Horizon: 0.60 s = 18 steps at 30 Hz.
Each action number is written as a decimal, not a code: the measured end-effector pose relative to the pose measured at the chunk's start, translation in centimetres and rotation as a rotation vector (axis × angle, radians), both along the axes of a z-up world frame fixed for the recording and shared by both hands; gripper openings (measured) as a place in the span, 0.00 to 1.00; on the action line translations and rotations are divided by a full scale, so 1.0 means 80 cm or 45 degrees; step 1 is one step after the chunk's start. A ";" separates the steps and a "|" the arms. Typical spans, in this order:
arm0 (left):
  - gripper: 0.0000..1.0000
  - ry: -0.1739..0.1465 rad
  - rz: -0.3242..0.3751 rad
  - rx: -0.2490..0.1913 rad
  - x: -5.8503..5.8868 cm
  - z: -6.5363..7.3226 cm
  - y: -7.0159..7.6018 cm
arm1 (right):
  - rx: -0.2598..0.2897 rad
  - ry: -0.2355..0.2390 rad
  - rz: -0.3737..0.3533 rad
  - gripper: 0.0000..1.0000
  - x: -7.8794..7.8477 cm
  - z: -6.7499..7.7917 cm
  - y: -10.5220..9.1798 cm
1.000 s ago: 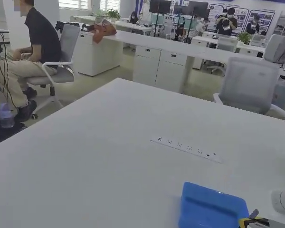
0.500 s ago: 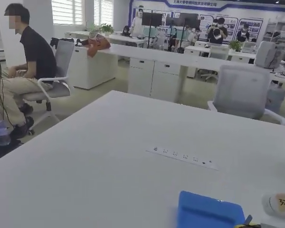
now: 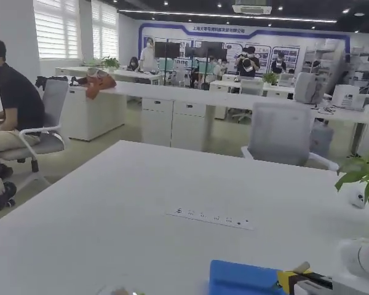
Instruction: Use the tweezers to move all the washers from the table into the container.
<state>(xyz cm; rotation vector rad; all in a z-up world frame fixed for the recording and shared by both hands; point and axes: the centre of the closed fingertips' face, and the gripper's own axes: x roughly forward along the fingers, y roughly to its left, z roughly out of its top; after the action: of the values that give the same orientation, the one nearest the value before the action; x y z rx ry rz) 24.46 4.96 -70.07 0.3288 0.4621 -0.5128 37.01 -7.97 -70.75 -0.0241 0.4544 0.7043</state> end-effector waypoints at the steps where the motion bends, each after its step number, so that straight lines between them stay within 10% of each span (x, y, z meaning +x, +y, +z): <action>1: 0.62 -0.006 -0.022 0.002 0.002 0.006 -0.005 | 0.007 -0.005 0.010 0.02 -0.006 0.005 0.000; 7: 0.51 -0.026 -0.186 -0.127 0.013 0.051 -0.054 | -0.045 -0.034 0.192 0.02 -0.057 0.017 0.014; 18: 0.30 0.109 -0.582 -0.382 0.002 0.097 -0.127 | -0.088 -0.047 0.489 0.02 -0.125 0.027 0.033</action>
<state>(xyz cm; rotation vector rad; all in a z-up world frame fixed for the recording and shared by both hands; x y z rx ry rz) 24.58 -5.18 -62.33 0.1205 0.3854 -1.0326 27.04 -5.32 -68.60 -0.1934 0.4428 1.0634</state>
